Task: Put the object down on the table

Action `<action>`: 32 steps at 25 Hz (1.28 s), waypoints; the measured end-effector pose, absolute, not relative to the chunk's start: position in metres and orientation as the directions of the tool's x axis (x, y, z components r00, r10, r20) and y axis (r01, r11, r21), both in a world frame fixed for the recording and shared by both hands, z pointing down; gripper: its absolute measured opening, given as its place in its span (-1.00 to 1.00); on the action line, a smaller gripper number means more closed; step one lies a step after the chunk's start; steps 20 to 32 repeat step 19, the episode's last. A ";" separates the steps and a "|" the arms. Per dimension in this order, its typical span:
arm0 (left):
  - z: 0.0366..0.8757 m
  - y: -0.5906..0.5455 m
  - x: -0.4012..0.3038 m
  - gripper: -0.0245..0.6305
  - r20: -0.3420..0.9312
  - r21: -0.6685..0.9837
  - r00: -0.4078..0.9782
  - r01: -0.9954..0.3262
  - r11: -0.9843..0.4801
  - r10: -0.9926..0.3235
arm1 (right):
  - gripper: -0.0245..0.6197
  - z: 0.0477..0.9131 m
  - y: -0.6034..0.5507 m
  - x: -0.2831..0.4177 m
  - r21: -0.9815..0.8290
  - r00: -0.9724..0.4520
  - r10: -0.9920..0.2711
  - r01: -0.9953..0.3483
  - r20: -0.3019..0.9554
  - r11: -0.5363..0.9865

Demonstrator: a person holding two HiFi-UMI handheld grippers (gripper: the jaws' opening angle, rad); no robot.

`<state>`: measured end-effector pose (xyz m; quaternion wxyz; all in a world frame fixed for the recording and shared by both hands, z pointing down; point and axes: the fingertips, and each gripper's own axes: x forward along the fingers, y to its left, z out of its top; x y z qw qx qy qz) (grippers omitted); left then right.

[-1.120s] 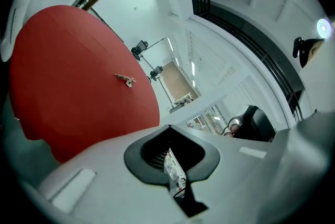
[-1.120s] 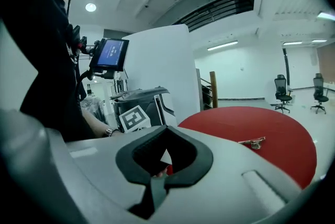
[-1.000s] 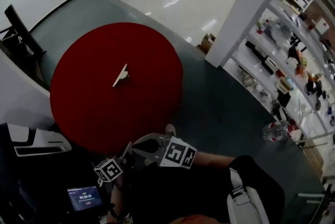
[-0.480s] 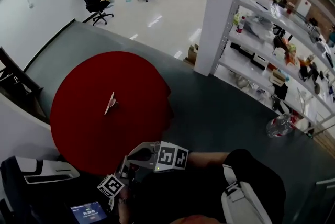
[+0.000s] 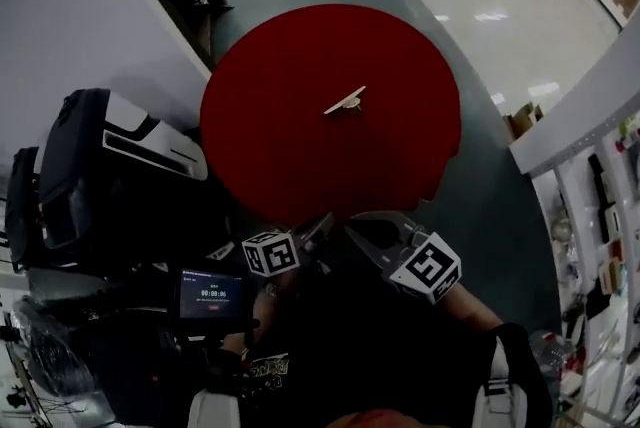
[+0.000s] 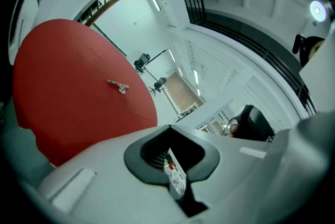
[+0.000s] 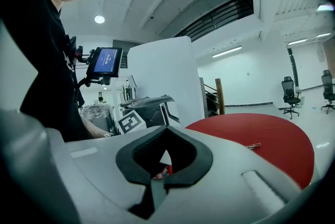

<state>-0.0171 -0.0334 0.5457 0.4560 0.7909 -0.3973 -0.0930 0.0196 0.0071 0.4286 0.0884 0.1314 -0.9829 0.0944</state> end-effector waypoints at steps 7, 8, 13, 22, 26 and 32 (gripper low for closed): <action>0.567 -0.030 -0.001 -0.88 0.271 0.804 0.688 -0.546 -0.235 -0.673 | -0.92 0.449 0.004 0.030 -0.241 -0.951 -0.229 -0.276 0.205 0.930; 0.568 -0.030 0.002 -0.88 0.277 0.802 0.691 -0.549 -0.236 -0.668 | -0.92 0.450 0.003 0.033 -0.254 -0.950 -0.236 -0.284 0.203 0.925; 0.566 -0.031 0.009 -0.88 0.295 0.780 0.703 -0.568 -0.262 -0.647 | -0.92 0.449 0.002 0.037 -0.258 -0.950 -0.245 -0.290 0.193 0.922; 0.561 -0.032 0.011 -0.88 0.296 0.776 0.704 -0.571 -0.268 -0.646 | -0.92 0.443 0.000 0.038 -0.252 -0.949 -0.249 -0.294 0.195 0.922; 0.561 -0.032 0.011 -0.88 0.296 0.776 0.704 -0.571 -0.268 -0.646 | -0.92 0.443 0.000 0.038 -0.252 -0.949 -0.249 -0.294 0.195 0.922; 0.561 -0.032 0.011 -0.88 0.296 0.776 0.704 -0.571 -0.268 -0.646 | -0.92 0.443 0.000 0.038 -0.252 -0.949 -0.249 -0.294 0.195 0.922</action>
